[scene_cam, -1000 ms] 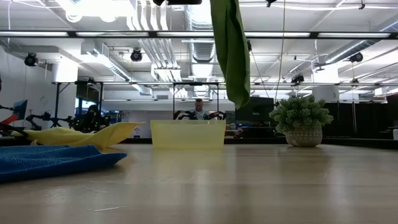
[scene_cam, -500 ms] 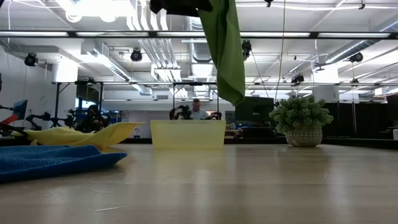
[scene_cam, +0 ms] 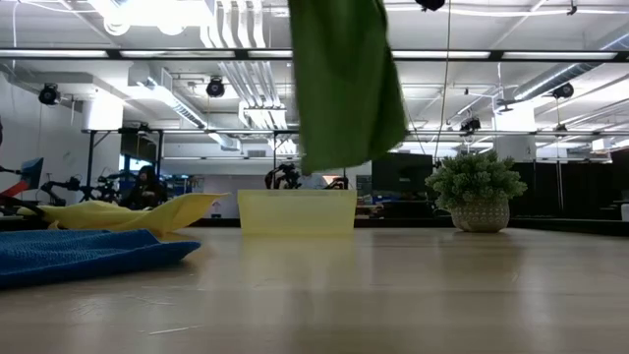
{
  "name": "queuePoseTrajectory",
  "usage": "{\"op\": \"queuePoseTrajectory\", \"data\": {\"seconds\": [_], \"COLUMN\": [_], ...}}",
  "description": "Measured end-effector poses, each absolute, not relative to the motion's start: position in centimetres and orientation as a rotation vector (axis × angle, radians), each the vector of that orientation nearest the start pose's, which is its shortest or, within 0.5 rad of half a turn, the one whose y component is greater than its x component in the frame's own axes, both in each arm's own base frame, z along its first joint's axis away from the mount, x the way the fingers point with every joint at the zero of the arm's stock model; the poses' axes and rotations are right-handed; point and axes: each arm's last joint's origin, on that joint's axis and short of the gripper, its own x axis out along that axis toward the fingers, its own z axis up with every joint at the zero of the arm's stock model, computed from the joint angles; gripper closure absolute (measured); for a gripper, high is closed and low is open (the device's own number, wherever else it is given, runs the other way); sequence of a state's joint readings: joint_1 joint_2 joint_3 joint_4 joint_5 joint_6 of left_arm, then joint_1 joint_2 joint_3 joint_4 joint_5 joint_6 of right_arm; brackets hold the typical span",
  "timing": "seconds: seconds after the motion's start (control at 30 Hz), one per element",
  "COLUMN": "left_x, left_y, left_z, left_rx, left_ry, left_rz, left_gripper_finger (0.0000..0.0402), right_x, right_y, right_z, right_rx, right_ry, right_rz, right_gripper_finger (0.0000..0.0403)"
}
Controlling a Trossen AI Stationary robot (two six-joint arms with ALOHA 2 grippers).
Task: Fold microfiber towels
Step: Fold the green microfiber cloth
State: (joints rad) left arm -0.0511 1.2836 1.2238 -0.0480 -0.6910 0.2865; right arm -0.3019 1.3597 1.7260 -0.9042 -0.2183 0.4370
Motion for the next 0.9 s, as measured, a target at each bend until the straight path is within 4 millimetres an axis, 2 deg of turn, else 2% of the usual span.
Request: {"op": "queuePoseTrajectory", "data": {"seconds": [0.13, 0.33, 0.53, 0.67, 0.9], "left_x": [26.4, 25.8, 26.2, 26.3, 26.4], "left_y": [1.6, 3.4, 3.8, 3.6, 2.2], "left_z": [41.9, 43.6, 44.1, 44.3, 43.5], "left_rx": [0.366, 0.382, 0.381, 0.373, 0.330], "left_ry": [0.200, 0.259, 0.265, 0.249, 0.290], "left_rz": [0.662, 0.664, 0.654, 0.620, 0.402], "left_gripper_finger": [0.0401, 0.0401, 0.0401, 0.0401, 0.0401], "right_x": [24.3, 24.2, 23.6, 23.2, 23.3], "right_y": [-6.9, -7.2, -7.2, -7.0, -4.5], "right_z": [45.4, 45.5, 46.3, 46.4, 45.3], "right_rx": [0.494, 0.402, 0.314, 0.316, 0.281], "right_ry": [0.531, 0.521, 0.523, 0.554, 0.692], "right_rz": [-0.177, -0.202, -0.259, -0.264, -0.226], "right_gripper_finger": [0.0394, 0.0394, 0.0394, 0.0394, 0.0394]}}
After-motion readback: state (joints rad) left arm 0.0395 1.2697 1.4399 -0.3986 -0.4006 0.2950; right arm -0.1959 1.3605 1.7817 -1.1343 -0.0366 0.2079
